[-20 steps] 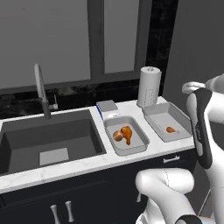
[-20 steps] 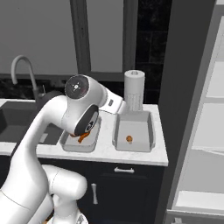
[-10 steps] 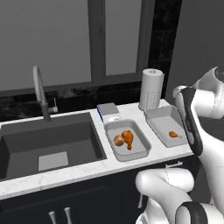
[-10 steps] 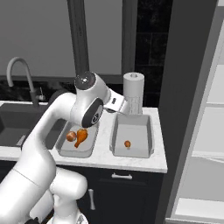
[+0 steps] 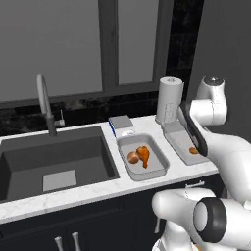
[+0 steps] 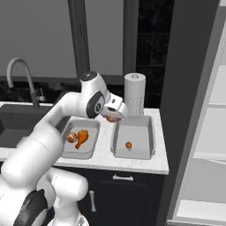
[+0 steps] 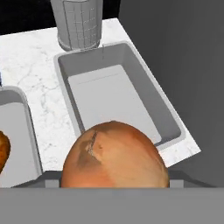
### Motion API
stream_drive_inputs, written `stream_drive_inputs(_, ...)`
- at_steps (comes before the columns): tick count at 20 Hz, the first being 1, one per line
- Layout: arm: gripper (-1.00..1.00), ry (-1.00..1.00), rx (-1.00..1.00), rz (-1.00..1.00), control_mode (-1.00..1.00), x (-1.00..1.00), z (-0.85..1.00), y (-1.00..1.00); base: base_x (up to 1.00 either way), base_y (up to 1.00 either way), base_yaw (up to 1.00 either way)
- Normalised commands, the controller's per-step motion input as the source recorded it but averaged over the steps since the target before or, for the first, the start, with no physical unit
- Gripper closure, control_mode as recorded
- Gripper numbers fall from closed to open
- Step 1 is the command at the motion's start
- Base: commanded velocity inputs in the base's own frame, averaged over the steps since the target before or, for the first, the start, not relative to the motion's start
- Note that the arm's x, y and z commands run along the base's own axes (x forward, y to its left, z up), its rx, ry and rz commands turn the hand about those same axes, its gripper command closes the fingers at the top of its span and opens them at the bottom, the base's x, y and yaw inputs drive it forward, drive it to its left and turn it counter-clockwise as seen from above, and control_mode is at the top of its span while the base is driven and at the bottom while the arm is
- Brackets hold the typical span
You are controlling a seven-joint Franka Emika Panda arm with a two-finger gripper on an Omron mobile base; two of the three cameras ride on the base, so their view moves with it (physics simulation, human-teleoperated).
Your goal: Place one onion and one chicken drumstick in each tupperware on the nearby counter, to pack two identical lunches.
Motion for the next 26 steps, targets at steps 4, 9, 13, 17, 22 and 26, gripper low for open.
stream_drive_inputs(4, 1.00, 0.23, 0.02, 0.00, -1.00, 0.25, -0.55, -0.22, 0.00, 0.00, 0.00)
stream_drive_inputs(9, 1.00, 0.21, 0.06, 0.00, -1.00, 0.20, -0.51, -0.47, 0.00, 0.00, 0.00)
stream_drive_inputs(13, 1.00, 0.14, 0.04, 0.00, -1.00, 0.20, -0.48, -0.37, 0.00, 0.00, 0.00)
stream_drive_inputs(17, 1.00, 0.12, 0.01, 0.00, -1.00, 0.28, -0.50, -0.09, 0.00, 0.00, 0.00)
stream_drive_inputs(22, 1.00, 0.06, 0.01, 0.00, -1.00, 0.35, -0.49, 0.00, 0.00, 0.00, 0.00)
stream_drive_inputs(26, 1.00, 0.02, 0.04, 0.00, -1.00, 0.33, -0.40, -0.09, 0.00, 0.00, 0.00)
